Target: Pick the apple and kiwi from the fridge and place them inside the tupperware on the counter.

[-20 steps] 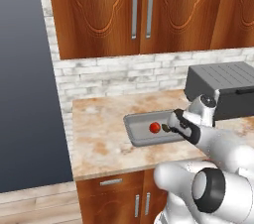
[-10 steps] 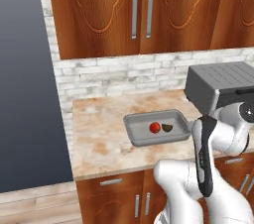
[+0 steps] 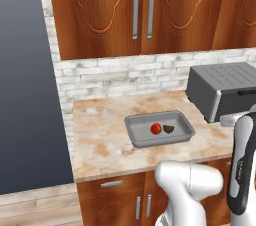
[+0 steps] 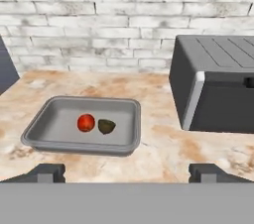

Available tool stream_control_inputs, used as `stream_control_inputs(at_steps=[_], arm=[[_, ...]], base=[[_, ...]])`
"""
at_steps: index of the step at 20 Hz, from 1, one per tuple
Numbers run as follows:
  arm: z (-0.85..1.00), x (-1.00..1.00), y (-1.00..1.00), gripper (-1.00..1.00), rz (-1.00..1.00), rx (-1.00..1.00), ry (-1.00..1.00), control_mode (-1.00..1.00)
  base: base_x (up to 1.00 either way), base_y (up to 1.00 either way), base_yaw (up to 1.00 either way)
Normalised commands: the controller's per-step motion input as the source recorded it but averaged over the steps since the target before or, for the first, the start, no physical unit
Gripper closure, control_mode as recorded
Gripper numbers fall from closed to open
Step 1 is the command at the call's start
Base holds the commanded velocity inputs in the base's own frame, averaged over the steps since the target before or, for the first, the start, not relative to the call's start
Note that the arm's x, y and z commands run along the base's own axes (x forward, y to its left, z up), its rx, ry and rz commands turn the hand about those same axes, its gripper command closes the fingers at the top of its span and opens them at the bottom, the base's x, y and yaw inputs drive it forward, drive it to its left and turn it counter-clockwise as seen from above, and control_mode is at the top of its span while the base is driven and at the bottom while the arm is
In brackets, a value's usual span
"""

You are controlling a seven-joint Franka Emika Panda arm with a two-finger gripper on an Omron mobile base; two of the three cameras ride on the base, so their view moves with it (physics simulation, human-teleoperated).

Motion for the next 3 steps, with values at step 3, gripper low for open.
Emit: stream_control_inputs(at_steps=[3], arm=[[0.52,-0.65,-0.17,-1.00,0.00,0.00,-0.05,-1.00]], base=[[0.00,0.00,0.00]])
